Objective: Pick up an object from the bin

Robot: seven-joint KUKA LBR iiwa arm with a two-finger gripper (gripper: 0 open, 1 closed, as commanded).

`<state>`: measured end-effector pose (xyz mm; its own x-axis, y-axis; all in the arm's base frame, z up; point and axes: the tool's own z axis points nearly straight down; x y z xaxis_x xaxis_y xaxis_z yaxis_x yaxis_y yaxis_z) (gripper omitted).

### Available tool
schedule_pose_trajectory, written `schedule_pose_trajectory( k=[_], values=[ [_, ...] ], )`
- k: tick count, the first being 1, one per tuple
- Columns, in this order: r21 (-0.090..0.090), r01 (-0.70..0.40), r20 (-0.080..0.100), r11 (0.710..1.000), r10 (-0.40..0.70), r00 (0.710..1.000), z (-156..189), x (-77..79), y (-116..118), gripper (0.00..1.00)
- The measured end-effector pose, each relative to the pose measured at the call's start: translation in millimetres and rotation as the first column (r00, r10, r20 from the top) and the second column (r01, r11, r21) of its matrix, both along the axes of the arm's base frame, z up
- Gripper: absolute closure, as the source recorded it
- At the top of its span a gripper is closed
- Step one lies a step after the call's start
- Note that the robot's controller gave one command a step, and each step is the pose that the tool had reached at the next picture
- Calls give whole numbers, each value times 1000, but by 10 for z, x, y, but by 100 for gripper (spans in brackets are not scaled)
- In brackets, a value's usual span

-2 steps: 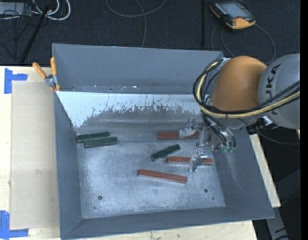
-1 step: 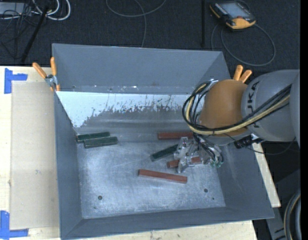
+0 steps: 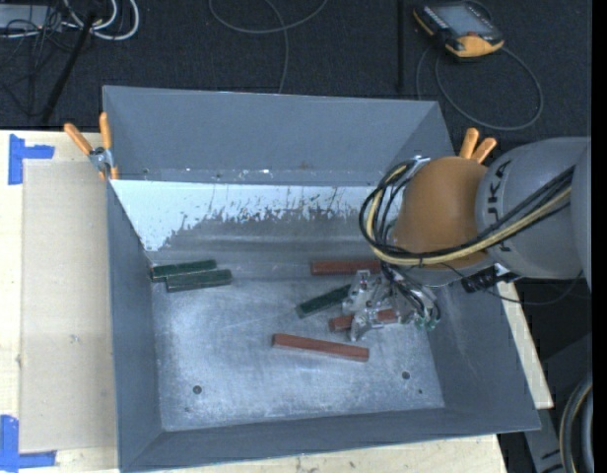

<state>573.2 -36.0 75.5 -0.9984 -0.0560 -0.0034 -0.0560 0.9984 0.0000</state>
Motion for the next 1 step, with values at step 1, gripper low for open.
schedule_pose_trajectory(
  k=[1],
  values=[
    [0,44,-3,999,-44,999,1214,-79,13,100]
  ],
)
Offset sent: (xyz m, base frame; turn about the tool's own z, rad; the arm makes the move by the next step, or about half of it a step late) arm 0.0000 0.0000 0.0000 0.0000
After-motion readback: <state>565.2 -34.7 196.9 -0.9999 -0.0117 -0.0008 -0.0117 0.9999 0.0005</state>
